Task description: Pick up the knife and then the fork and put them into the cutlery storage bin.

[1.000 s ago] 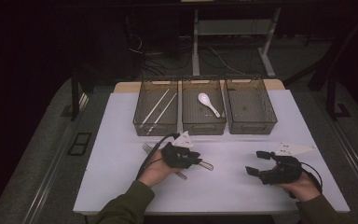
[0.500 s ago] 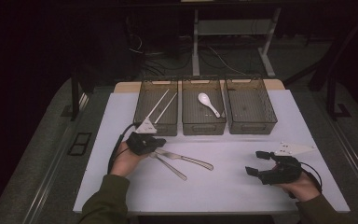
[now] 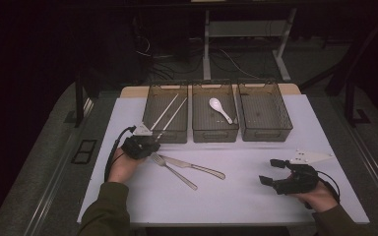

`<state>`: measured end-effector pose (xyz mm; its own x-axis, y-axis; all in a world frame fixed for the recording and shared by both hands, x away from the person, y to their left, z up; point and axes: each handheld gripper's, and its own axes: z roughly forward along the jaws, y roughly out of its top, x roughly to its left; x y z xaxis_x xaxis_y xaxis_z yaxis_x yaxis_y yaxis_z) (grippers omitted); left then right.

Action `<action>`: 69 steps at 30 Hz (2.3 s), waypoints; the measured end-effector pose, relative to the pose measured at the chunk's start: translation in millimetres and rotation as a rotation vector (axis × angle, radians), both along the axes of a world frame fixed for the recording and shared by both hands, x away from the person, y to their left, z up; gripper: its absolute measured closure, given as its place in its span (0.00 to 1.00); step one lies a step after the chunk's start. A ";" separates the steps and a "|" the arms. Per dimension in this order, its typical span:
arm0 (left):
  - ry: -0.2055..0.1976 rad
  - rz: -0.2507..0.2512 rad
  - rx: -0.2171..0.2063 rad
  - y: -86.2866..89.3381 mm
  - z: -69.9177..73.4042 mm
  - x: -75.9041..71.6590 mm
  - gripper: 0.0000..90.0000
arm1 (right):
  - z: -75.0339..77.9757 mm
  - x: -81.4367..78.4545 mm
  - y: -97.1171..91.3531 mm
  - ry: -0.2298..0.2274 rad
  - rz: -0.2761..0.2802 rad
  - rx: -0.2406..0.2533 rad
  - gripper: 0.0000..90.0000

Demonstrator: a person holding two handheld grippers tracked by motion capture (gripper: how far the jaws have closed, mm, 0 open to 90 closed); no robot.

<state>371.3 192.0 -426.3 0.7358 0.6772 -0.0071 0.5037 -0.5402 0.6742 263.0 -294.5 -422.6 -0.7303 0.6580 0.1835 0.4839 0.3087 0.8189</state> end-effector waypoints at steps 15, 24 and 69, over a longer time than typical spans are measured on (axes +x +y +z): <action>0.070 0.048 -0.085 32.2 1.6 -17.1 0.75 | 0.2 -0.3 -0.2 -0.005 0.001 -0.002 0.23; 0.205 0.024 -0.176 34.6 -9.1 -13.0 0.82 | 0.3 -0.4 0.6 -0.004 0.003 -0.005 0.23; -0.160 -0.209 -0.499 -63.0 62.5 -59.6 0.99 | 35.2 28.9 72.1 -0.012 0.226 0.012 0.36</action>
<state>311.7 129.0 -363.8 0.8721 0.4601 -0.1666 0.2908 -0.2135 0.9327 291.9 -222.4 -387.4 -0.8613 0.4749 0.1807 0.3937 0.3990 0.8281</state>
